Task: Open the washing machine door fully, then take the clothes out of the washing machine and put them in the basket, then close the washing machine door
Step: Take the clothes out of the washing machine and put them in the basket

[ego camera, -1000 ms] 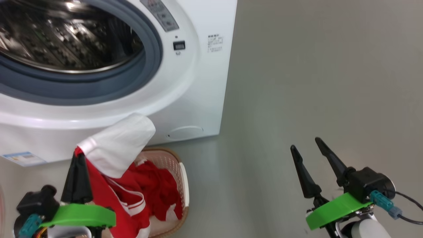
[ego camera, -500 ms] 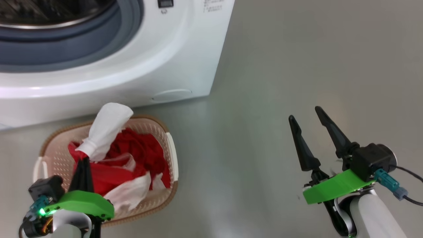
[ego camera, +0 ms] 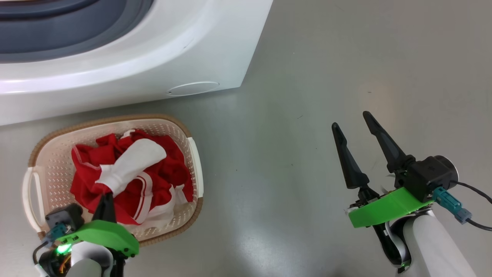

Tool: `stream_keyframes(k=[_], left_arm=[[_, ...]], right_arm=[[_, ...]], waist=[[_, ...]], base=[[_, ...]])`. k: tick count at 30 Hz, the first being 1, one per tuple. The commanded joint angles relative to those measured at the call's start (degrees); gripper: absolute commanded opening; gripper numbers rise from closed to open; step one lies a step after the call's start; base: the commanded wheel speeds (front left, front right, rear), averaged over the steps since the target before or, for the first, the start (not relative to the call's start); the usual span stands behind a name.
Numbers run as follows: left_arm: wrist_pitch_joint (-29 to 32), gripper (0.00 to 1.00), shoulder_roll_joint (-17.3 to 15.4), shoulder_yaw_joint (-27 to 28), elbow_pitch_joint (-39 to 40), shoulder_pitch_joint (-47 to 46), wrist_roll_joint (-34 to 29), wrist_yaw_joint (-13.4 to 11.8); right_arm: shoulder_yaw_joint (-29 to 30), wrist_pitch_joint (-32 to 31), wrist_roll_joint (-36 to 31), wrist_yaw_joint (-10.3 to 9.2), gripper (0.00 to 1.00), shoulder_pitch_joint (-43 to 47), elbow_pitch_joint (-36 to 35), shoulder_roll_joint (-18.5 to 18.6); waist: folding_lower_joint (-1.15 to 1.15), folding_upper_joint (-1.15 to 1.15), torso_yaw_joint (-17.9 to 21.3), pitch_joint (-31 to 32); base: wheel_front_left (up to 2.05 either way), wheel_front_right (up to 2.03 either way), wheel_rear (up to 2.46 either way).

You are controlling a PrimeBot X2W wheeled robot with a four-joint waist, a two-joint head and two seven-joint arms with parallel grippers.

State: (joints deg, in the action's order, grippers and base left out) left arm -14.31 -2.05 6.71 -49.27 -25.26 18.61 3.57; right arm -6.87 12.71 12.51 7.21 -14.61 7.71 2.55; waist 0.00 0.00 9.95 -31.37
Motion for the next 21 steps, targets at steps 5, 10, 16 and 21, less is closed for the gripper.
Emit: stream_keyframes(k=[5, 10, 16, 21], left_arm=[[-0.7, 0.48, -0.8, 0.2, -2.3, -0.7, 1.7, -0.2], [-0.7, 1.0, -0.8, -0.8, -4.1, -1.2, 2.7, 0.3], [-0.7, 1.0, -0.8, -2.0, -2.8, -0.3, 1.9, 0.5], [-0.7, 1.0, -0.8, -1.3, 2.4, 2.1, -0.2, -0.1]], right_arm=[[-1.7, 0.7, 0.1, 0.28, 1.0, -0.4, -0.3, 0.3], [-1.8, 0.9, 0.4, 0.28, 1.0, -0.1, 0.8, 0.3], [-2.0, 1.1, 0.8, 0.28, 1.0, 0.8, 2.3, 0.3], [-1.9, 1.2, 0.7, 0.28, 1.0, 1.9, 3.5, 0.3]], waist=[[0.0, 0.0, -0.2, 0.6], [0.0, 0.0, -0.5, 2.7], [0.0, 0.0, -1.3, 6.3], [0.0, 0.0, -2.0, 9.9]], base=[[0.0, 0.0, 0.0], [0.0, 0.0, 0.0], [0.0, 0.0, 0.0], [0.0, 0.0, 0.0]])
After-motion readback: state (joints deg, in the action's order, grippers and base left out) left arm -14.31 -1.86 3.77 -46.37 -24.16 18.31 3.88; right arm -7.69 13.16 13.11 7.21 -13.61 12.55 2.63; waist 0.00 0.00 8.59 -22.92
